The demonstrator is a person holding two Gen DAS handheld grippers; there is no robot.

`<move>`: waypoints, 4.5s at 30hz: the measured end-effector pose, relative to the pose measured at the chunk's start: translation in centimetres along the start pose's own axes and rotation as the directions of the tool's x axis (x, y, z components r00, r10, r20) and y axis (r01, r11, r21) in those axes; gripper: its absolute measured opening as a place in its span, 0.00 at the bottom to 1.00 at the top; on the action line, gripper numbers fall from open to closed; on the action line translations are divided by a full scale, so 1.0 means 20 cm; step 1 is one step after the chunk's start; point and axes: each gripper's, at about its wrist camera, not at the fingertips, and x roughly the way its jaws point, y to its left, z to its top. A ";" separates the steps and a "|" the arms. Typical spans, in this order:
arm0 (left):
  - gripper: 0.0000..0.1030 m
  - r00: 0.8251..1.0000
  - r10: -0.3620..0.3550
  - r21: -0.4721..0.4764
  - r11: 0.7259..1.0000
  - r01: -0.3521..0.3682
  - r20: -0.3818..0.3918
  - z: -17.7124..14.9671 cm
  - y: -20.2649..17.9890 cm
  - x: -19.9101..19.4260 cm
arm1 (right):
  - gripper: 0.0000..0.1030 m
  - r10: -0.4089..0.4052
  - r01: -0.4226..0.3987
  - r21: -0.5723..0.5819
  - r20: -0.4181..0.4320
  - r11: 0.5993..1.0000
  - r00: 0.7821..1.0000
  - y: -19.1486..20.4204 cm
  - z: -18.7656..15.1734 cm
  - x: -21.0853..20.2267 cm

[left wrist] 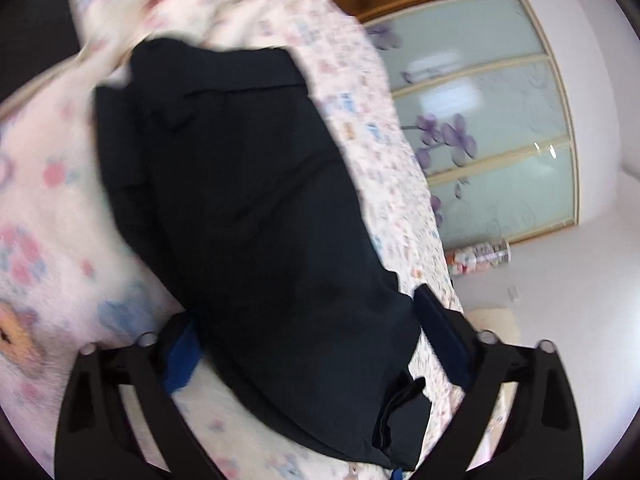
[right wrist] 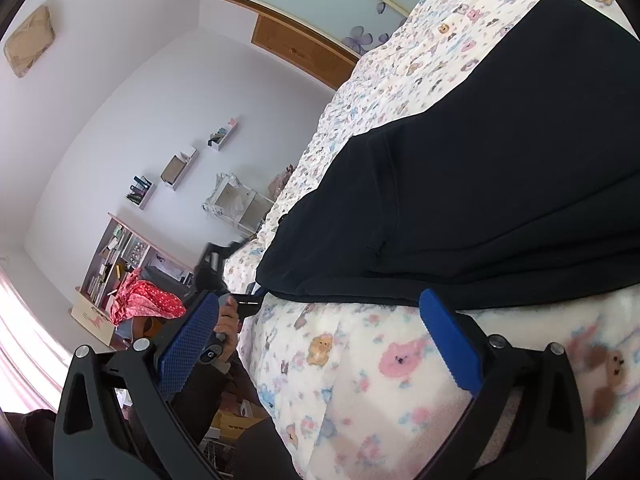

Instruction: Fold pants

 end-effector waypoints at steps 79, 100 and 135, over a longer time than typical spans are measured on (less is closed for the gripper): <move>0.98 0.898 0.117 0.863 0.249 -0.440 0.424 -1.87 -0.95 0.12 | 0.80 -0.420 0.343 0.290 0.266 0.893 0.868 -0.22 0.20 -0.48; 0.98 0.895 0.084 0.826 0.355 -0.438 0.439 -1.75 -0.73 0.03 | 0.12 -0.590 0.667 -0.010 0.457 0.745 0.666 -0.02 0.29 -0.37; 0.98 0.895 0.183 0.783 0.435 -0.445 0.406 -1.63 -0.68 0.12 | 0.72 -0.595 0.646 -0.064 0.331 0.760 0.733 0.01 0.19 -0.25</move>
